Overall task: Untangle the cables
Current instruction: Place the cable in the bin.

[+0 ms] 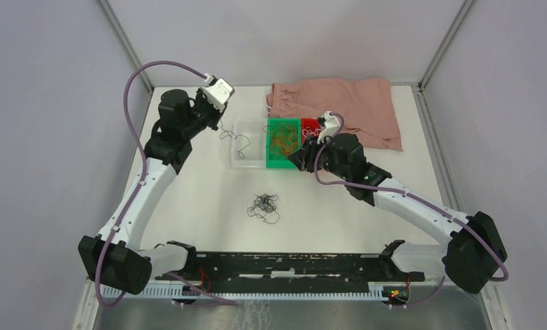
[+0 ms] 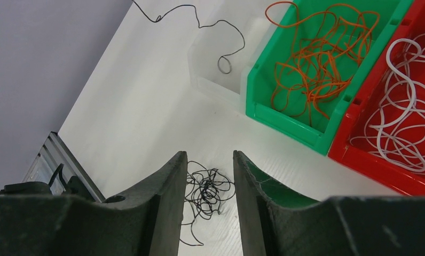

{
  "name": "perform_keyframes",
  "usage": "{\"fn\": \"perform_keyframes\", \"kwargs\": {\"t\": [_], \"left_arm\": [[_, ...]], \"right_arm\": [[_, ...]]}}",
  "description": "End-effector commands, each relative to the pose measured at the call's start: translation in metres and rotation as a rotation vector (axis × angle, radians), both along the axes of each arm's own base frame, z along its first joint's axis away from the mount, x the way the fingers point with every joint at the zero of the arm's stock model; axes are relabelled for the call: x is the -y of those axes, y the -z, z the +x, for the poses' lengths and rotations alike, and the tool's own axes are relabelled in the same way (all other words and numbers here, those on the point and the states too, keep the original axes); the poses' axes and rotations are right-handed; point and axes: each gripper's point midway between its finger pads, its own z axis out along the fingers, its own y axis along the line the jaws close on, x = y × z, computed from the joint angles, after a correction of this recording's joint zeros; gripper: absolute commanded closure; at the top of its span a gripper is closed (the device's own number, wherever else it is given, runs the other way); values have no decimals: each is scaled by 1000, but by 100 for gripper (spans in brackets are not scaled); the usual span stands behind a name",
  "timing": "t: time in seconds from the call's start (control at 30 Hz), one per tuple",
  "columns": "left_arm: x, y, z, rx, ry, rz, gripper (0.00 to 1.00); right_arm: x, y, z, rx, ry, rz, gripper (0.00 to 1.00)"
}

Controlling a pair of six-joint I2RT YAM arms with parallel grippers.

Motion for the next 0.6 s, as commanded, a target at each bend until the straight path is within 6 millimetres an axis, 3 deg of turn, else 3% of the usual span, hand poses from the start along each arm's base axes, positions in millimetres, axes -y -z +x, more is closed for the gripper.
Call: {"fn": "perform_keyframes", "kwargs": {"t": [0.0,0.23,0.57], "left_arm": [[3,-7,10,17,5,2,97],[30,4,32,-85,49,-103,97],[67,39,59,-259,81,-228,97]], "right_arm": [[-4,-14,1,24,-3,58,57],[-2,-11,1,27,-4,42,57],[6,-4,9,24,28,28,58]]}}
